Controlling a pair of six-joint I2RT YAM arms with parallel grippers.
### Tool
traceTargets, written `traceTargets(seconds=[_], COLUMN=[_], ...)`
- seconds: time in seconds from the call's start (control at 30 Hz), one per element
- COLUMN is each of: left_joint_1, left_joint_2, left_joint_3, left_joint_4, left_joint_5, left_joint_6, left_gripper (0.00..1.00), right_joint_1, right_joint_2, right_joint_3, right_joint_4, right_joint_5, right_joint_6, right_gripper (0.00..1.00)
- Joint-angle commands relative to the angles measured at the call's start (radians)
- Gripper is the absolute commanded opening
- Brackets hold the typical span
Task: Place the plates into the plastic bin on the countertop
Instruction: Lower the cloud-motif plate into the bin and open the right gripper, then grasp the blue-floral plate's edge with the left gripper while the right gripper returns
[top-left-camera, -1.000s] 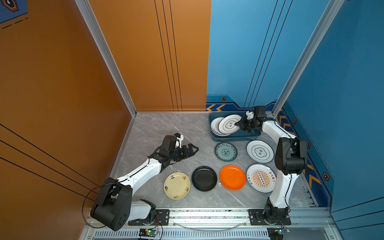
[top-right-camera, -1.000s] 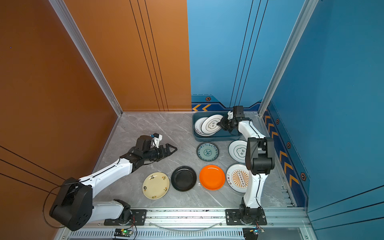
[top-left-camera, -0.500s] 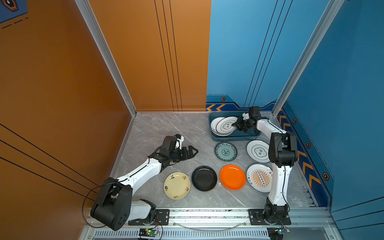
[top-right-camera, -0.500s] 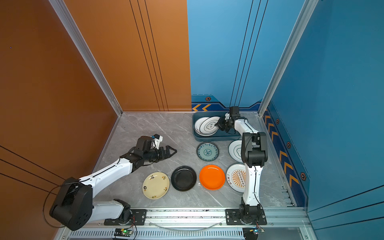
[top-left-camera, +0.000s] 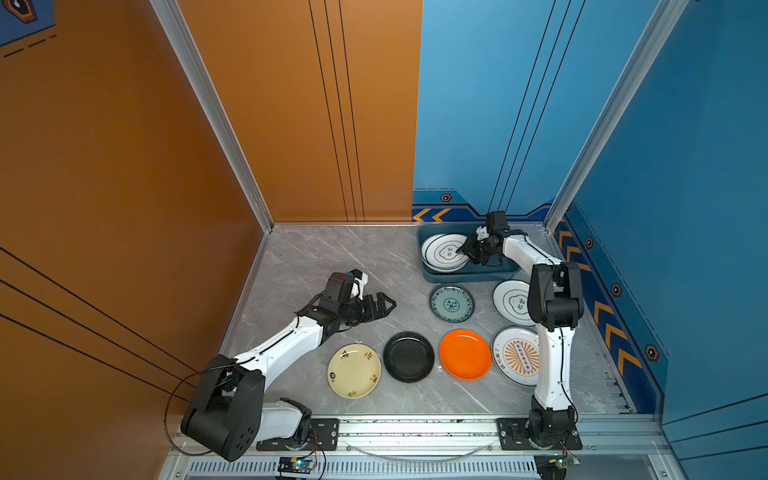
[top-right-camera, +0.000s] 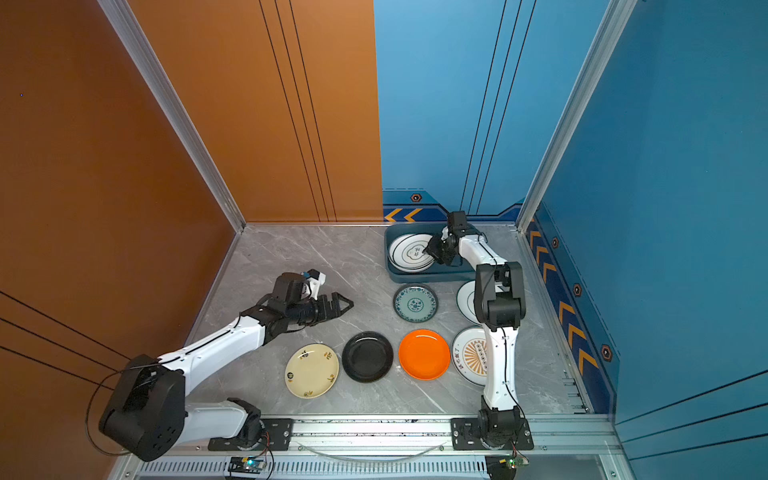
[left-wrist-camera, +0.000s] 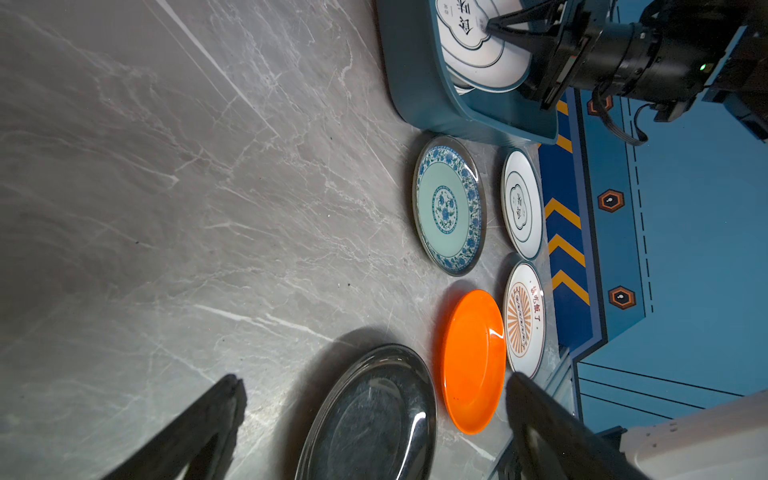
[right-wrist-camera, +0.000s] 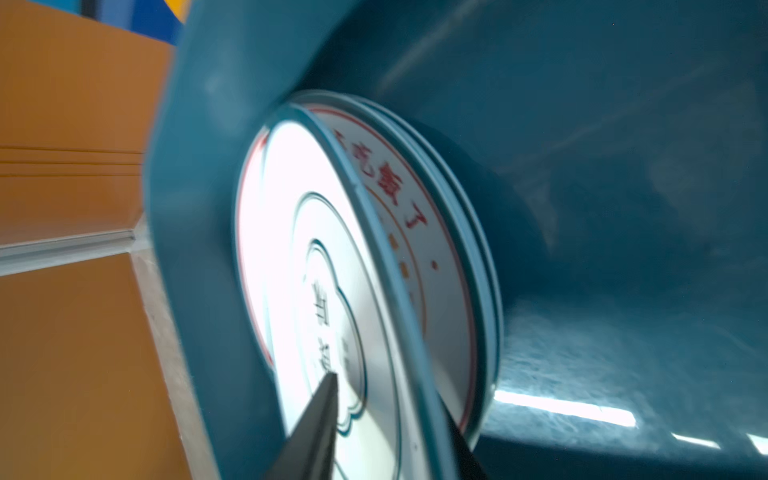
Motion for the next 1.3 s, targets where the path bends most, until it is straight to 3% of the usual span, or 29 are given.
traceTargets(seconds=[0.0,0.43,0.73,1.0,1.27], left_joint_1=[-0.005,-0.085,-0.178,-0.238,-0.273], left_joint_2=[-0.008,0.003,0.114,0.241,0.409], left_joint_3=[0.003,0.044,0.171,0.219,0.277], left_joint_4=[-0.025,-0.044,-0.051,0.016,0.107], left_joint_5=[-0.020,-0.087,-0.131,-0.121,-0.104], left_joint_6=[0.020,-0.004,-0.017,-0.066,-0.124], left_gripper=[1.00,0.97,0.93,0.88,0.61], right_joint_1=[0.006,0.057,0.078,0.039,0.011], right_joint_2=[0.012,-0.042,-0.195,-0.509,-0.741], right_joint_3=[0.041,0.131,0.064,-0.305,-0.612], right_joint_4=[-0.074,-0.231,-0.246,-0.077,0.038], right_joint_5=[0.059,0.297,0.515,0.426,0.326], right_joint_6=[-0.043,-0.205,-0.282,-0.239,-0.220], right_gripper=[0.40,0.49,0.51,0.51,0.50])
